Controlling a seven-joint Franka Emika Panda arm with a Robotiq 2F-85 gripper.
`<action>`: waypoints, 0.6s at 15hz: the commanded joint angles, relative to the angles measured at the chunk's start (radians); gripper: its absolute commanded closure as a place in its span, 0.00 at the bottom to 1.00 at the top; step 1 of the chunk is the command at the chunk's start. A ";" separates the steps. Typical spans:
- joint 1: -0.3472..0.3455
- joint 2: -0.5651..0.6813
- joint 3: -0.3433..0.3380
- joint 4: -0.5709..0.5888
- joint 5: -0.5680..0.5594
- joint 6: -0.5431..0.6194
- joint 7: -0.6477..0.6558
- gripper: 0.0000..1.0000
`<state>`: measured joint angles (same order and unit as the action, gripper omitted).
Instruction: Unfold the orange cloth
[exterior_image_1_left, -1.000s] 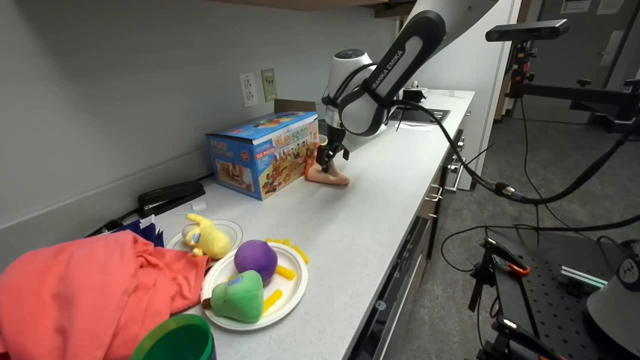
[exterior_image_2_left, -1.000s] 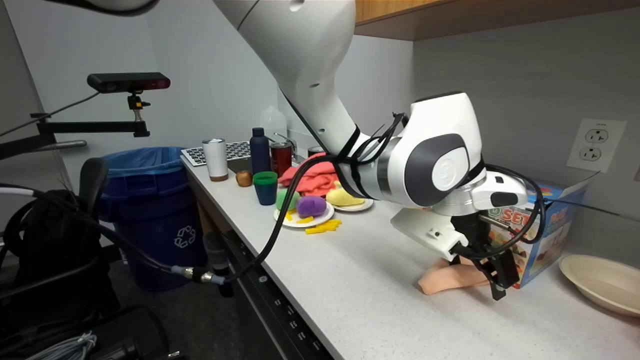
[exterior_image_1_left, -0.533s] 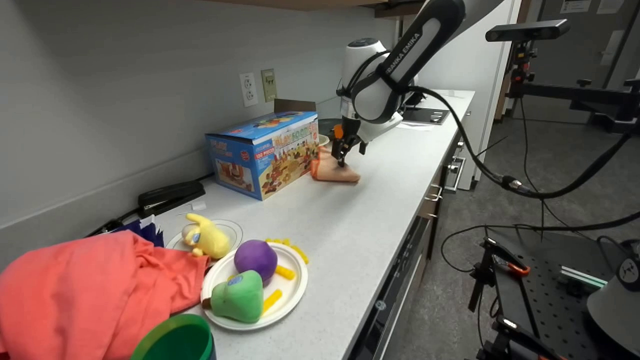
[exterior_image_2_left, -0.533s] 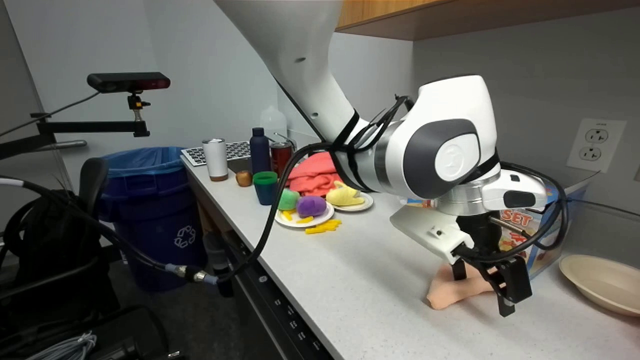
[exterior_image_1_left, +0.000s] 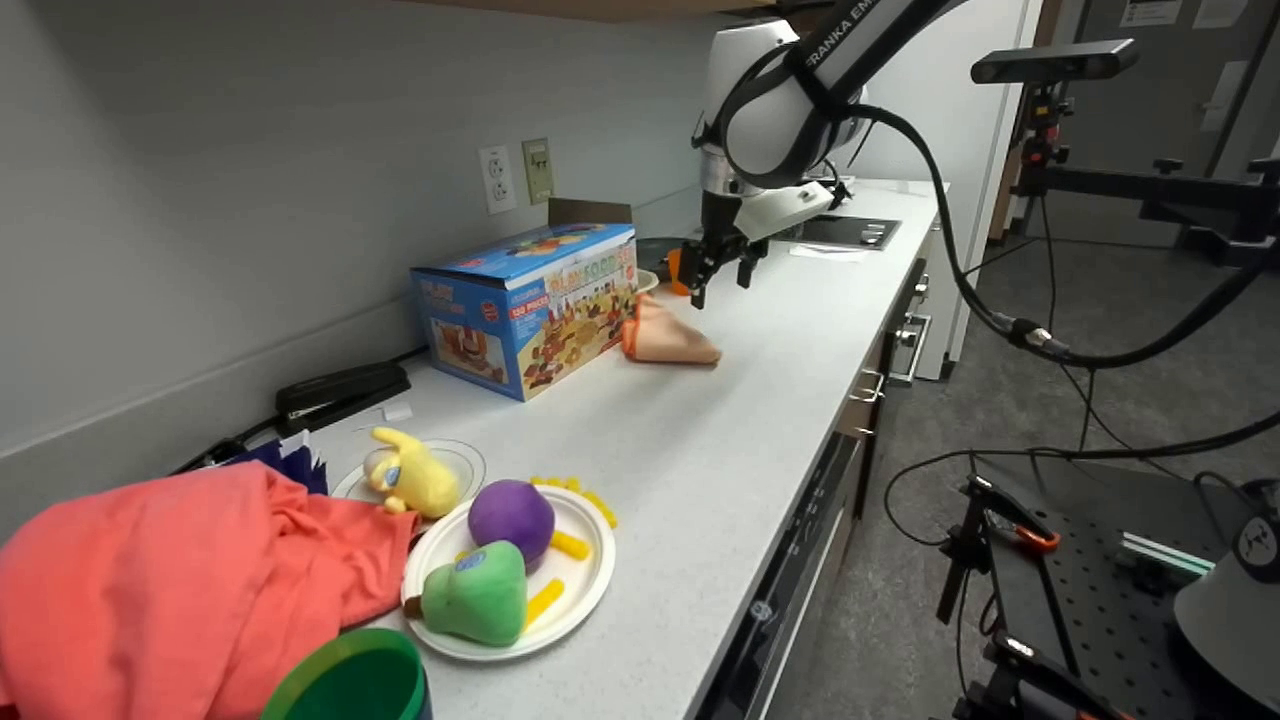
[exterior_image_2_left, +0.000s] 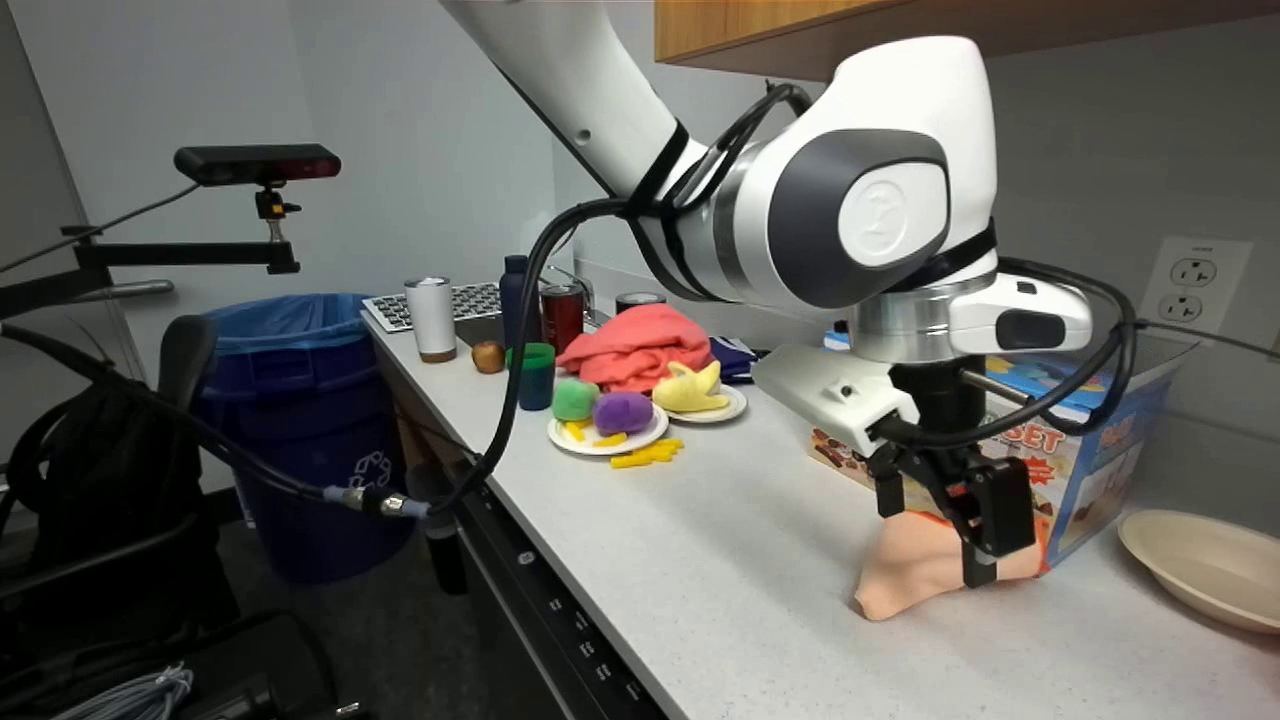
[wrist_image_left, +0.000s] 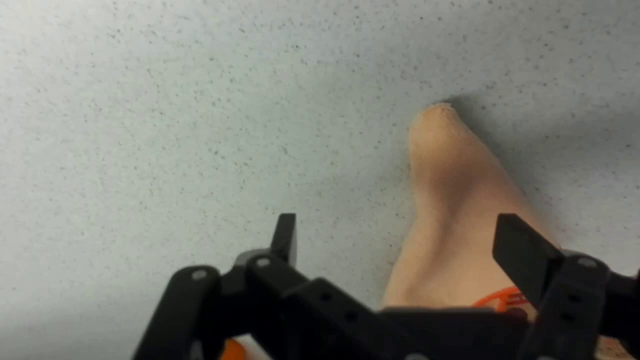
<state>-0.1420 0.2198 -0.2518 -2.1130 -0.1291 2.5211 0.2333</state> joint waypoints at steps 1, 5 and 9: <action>0.002 0.006 0.025 0.010 0.006 0.052 -0.004 0.00; 0.012 0.103 0.009 0.040 -0.040 0.119 0.045 0.00; 0.029 0.212 -0.017 0.091 -0.067 0.179 0.088 0.00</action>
<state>-0.1363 0.3401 -0.2373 -2.0934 -0.1745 2.6626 0.2853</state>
